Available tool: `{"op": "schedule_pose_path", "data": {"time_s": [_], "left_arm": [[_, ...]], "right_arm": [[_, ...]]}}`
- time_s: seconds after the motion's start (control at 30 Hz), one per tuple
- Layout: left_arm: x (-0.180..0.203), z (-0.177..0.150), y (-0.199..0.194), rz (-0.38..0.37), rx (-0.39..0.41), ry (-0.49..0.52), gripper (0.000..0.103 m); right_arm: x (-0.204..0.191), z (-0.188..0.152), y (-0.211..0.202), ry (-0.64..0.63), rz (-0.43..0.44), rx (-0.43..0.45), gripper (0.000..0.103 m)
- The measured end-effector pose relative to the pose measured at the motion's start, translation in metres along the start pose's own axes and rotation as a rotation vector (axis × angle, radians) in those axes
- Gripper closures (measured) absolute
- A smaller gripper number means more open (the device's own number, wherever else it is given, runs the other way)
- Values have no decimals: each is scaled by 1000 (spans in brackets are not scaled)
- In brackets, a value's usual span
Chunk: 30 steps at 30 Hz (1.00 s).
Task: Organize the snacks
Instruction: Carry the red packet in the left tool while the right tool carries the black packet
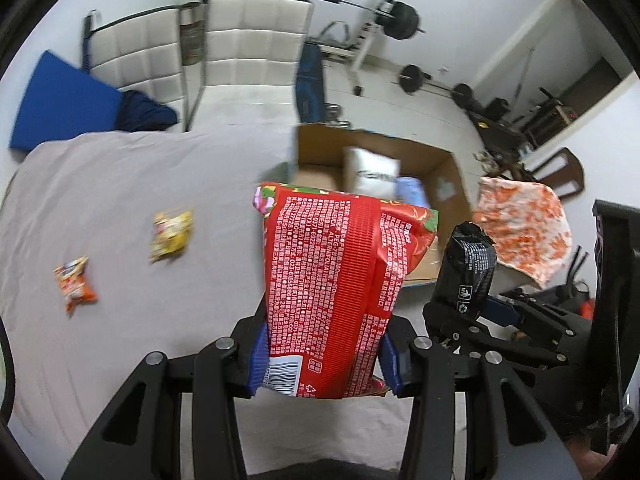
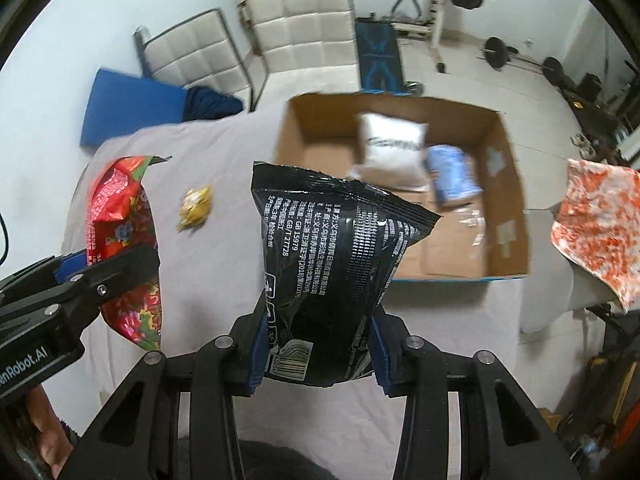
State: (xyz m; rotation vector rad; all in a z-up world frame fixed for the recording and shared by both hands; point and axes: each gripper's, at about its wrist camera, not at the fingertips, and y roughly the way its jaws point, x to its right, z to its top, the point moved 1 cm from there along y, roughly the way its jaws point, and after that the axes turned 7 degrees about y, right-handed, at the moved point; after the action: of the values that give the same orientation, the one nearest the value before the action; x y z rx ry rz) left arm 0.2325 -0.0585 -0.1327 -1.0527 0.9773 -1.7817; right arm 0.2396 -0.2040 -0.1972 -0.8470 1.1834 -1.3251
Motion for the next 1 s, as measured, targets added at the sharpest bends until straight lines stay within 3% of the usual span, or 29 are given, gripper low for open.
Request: {"op": "schedule_pose_path", "data": {"time_s": [0.13, 0.4, 0.63, 1.0], "left_arm": [[26, 27, 20, -28, -12, 20, 61], [52, 84, 73, 18, -41, 32, 61], [50, 117, 121, 66, -92, 20, 61], [29, 150, 206, 170, -207, 5, 61]], "right_arm": [[40, 13, -11, 29, -21, 23, 58], [113, 52, 7, 73, -88, 13, 58], [160, 80, 55, 86, -139, -49, 58], [187, 99, 156, 46, -217, -202, 58]]}}
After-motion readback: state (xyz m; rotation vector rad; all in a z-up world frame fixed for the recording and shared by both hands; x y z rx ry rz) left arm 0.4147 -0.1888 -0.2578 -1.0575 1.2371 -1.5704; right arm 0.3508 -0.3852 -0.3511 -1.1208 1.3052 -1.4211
